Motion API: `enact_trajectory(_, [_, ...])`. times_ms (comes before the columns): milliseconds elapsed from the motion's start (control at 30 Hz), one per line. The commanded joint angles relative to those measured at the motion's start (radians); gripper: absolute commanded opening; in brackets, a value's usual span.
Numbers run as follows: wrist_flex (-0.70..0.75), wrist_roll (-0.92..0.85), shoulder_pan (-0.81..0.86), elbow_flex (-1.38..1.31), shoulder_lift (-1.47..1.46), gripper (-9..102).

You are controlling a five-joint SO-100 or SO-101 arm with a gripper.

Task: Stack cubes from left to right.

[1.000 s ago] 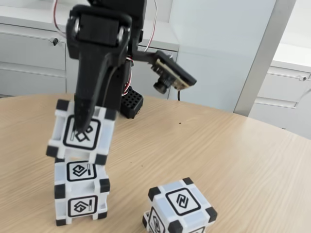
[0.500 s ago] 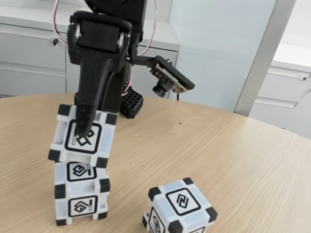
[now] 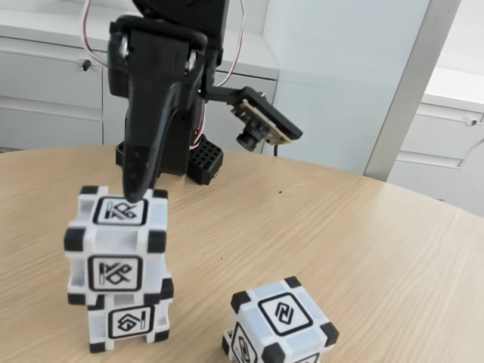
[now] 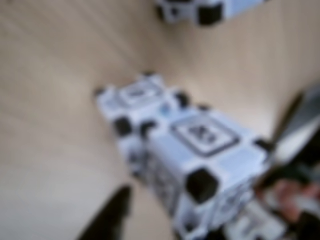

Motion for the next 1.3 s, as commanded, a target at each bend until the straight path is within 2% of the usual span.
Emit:
enact_trajectory(0, [0.000,0.006,0.008,-0.009,0.018,37])
enact_trajectory(567, [0.003,0.089,-0.015,-0.035,0.023,40])
enact_trajectory(1033, [0.009,0.160,-0.015,-0.186,0.031,37])
enact_trajectory(1267, [0.233,0.218,-0.034,-0.307,0.322,37])
